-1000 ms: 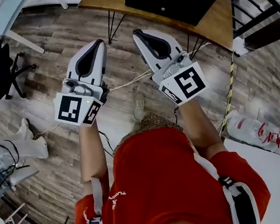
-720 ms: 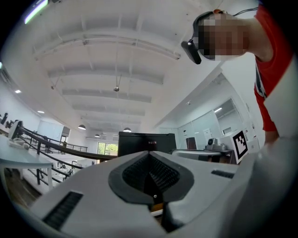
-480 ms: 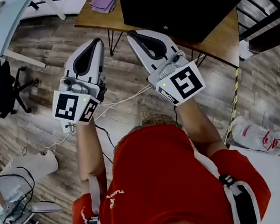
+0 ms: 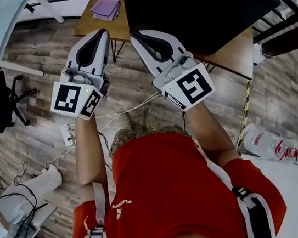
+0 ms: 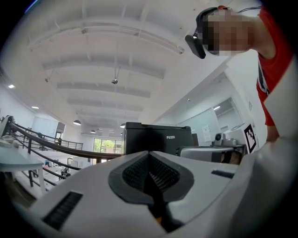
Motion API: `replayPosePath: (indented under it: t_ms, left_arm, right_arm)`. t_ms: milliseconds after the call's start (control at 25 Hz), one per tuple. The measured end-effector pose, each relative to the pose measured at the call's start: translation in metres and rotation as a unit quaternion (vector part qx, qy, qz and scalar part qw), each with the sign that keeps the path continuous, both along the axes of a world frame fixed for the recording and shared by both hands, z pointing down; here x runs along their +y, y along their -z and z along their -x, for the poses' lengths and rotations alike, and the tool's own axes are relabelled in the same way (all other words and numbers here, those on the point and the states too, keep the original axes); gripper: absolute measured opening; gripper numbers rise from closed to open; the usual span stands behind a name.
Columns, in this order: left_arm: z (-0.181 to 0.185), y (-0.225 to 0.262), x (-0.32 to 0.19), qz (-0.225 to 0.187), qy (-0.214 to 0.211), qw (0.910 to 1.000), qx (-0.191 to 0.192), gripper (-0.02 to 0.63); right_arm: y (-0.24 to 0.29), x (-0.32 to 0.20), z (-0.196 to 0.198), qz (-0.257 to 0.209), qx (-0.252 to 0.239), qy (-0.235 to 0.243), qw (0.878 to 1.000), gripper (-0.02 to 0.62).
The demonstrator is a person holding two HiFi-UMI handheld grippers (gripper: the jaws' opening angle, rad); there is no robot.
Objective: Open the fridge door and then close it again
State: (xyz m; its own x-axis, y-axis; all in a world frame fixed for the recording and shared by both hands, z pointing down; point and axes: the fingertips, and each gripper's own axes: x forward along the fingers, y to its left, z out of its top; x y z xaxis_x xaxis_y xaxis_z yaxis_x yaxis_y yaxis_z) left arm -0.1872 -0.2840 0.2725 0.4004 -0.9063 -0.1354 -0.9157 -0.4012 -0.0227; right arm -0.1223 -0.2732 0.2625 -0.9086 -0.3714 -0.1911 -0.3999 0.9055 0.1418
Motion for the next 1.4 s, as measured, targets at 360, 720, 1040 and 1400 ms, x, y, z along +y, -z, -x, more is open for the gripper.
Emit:
replayPosePath:
  t_ms: [360,720,1040,1400]
  left_arm:
    - [0.020,-0.013,-0.056,0.005,-0.052,0.9986,0.005,0.011]
    - [0.028,-0.012,-0.102,0.003,-0.151,0.9886,0.003,0.034]
    - [0.020,-0.019,-0.142,0.010,-0.225,0.9744,0.001,0.117]
    - [0.011,-0.034,-0.176,0.033,-0.286,0.9576,-0.008,0.169]
  right_arm:
    - [-0.008,-0.038,0.022,0.001,0.004,-0.061,0.998,0.026]
    - [-0.014,-0.069,0.039,0.007,0.014,-0.129,0.991,0.026]
    - [-0.021,-0.089,0.038,0.011,0.025,-0.187,0.982,0.026]
    - [-0.026,-0.107,0.039,0.016,0.033,-0.233,0.972,0.026]
